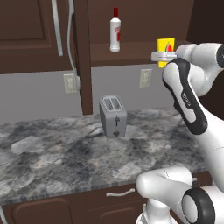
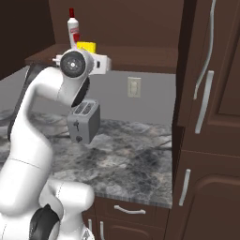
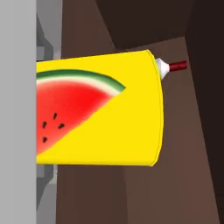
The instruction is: Open the cabinet directly in front. Then move the liquor and the cup to the dining counter with the candle on it.
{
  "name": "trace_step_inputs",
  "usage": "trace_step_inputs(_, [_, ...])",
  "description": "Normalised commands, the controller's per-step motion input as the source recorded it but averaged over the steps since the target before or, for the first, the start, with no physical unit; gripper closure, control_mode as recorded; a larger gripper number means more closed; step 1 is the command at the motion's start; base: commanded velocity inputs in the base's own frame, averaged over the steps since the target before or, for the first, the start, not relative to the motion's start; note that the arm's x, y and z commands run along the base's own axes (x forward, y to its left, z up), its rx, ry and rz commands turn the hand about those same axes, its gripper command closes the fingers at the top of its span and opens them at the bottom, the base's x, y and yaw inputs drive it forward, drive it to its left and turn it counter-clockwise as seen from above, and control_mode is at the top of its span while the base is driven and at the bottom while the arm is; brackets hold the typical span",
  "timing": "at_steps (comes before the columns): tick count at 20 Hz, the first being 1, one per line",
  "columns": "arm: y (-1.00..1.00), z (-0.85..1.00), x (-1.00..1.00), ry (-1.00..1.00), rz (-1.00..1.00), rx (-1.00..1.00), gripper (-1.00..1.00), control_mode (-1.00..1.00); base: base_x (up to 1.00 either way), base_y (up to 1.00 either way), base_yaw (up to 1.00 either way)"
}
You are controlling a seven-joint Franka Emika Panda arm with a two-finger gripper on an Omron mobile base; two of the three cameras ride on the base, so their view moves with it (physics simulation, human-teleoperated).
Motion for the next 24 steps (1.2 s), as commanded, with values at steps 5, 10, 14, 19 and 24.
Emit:
trace_step_inputs(5, [0.05, -0.15, -0.53, -0.22, 0.11, 0.0, 1.0, -1.0, 0.0, 0.0, 0.0])
trace_step_inputs(10, [0.0, 0.0, 0.0, 0.0, 0.0, 0.0, 1.0, -1.0, 0.0, 0.0, 0.0])
trace_step_inputs(14, [0.0, 0.0, 0.0, 0.0, 0.0, 0.0, 1.0, -1.0, 0.0, 0.0, 0.0])
trace_step_inputs(19, [0.0, -0.01, -0.25, 0.0, 0.0, 0.0, 1.0, -1.0, 0.0, 0.0, 0.0])
trace_step_inputs(24, [0.0, -0.04, -0.19, 0.0, 0.0, 0.0, 1.0, 1.0, -0.8, 0.02, 0.02])
